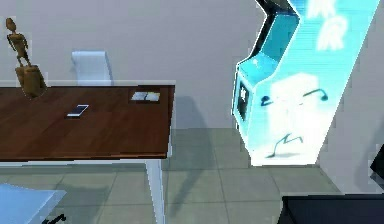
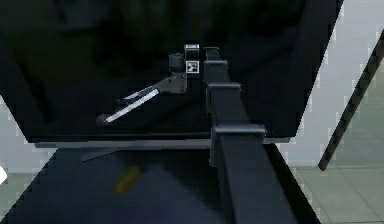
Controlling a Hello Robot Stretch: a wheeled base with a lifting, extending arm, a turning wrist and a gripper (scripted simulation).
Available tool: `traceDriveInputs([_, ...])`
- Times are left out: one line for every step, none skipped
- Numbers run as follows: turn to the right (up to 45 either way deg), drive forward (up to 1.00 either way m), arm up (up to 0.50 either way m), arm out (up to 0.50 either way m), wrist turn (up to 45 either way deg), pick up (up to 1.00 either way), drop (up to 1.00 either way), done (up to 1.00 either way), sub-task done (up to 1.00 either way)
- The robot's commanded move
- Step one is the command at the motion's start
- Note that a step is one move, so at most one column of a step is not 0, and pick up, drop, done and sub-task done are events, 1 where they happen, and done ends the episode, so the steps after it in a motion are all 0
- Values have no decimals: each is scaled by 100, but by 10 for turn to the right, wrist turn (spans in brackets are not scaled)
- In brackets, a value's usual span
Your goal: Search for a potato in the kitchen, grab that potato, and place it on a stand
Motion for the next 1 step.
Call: traceDriveInputs([0, 0, 0, 0, 0, 0, 0, 100, 0])
